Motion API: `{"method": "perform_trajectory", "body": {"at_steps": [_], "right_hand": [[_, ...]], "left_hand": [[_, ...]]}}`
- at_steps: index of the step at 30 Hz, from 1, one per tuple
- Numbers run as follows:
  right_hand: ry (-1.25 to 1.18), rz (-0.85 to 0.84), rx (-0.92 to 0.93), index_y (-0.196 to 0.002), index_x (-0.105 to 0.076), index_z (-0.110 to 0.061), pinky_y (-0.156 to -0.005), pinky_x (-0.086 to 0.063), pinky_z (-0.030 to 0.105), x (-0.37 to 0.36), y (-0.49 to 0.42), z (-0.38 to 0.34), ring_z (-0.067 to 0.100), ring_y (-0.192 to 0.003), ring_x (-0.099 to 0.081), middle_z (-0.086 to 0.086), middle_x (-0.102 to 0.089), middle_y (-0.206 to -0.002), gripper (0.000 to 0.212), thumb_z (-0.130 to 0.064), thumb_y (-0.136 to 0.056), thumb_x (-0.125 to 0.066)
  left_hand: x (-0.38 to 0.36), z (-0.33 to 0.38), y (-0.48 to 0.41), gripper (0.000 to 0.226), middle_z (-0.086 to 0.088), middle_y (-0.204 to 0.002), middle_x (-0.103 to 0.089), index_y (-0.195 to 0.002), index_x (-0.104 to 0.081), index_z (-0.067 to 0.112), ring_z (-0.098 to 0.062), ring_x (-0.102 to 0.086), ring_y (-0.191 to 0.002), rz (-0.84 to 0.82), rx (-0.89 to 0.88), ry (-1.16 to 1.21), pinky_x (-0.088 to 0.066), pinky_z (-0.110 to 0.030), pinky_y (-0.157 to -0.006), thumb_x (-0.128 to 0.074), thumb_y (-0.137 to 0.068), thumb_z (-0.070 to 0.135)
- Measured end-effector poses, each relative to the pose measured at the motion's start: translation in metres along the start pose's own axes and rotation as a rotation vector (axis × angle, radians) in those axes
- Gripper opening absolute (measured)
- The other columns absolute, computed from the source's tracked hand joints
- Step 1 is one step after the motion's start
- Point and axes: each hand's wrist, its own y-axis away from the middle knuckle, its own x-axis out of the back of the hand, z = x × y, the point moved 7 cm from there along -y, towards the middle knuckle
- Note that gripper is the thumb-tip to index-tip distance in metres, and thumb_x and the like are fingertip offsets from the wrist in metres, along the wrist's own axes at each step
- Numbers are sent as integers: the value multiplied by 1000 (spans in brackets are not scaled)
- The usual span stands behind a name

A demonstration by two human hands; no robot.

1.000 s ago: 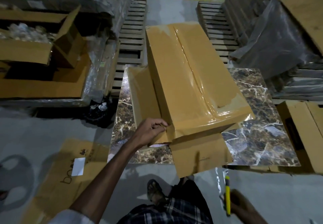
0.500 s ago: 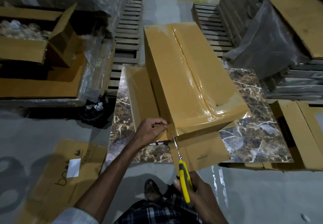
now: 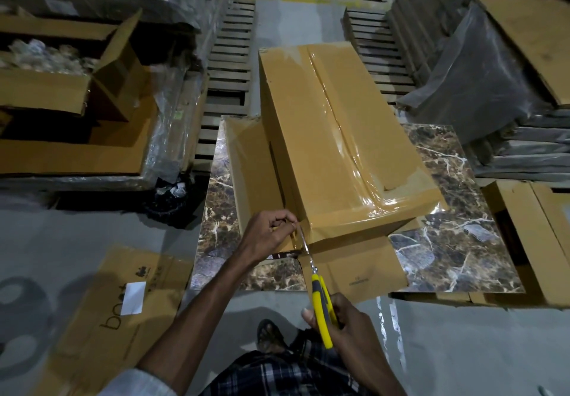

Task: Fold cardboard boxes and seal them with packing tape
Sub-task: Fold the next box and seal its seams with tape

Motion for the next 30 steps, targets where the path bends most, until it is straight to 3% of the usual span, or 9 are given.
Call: {"method": "perform_trajectory", "body": {"at_steps": [4, 9, 13, 21, 24, 30], "right_hand": [[10, 27, 41, -74, -56, -23, -65, -43, 34, 4, -9, -7, 11, -61, -58, 2, -55, -64, 82, -101, -48, -62], [-4, 59, 101, -61, -47, -32, -63, -36, 34, 7, -18, -11, 10, -54, -47, -4, -41, -55, 71, -101, -50, -62], [-22, 89, 118, -59, -47, -29, -63, -42, 37, 9, -21, -7, 13, -53, -52, 0, -44, -51, 67, -94, -61, -64], [-2, 138, 207, -63, -51, -15, -57, -40, 33, 14, -23, -9, 11, -50, -52, 10, -47, -54, 67, -77, -74, -72], [11, 144, 220, -60, -59, -20, -57, -45, 35, 17, -24, -7, 10, -49, -58, 4, -53, -49, 54, -69, -76, -76], [56, 71, 166, -60, -58, -14, -59, -47, 40, 9, -31, 11, 18, -52, -61, 11, -58, -54, 73, -86, -66, -72]], "left_hand": [[-1, -1, 1, 16, 14, -85, -76, -79, -75, 40, -13, -72, -86, -17, -7, 6, -57, -42, -90, -64, -88, 32], [-2, -1, 1, 16, 13, -86, -76, -78, -75, 38, -8, -71, -88, -42, 1, 32, -55, -44, -93, -65, -87, 30], [-1, -3, -1, 14, 14, -91, -77, -78, -76, 36, -11, -72, -98, -60, 9, 32, -53, -41, -100, -67, -87, 30], [-2, -3, -6, 15, 15, -87, -75, -76, -75, 39, -8, -69, -91, -124, 30, 61, -49, -30, -86, -69, -86, 29], [-2, -3, -6, 13, 13, -85, -75, -77, -76, 38, -10, -69, -85, -140, 31, 52, -49, -29, -80, -71, -86, 31], [0, -29, 0, 13, 18, -83, -77, -71, -77, 32, -5, -72, -88, -141, 116, -155, -53, -32, -88, -75, -83, 31]]}}
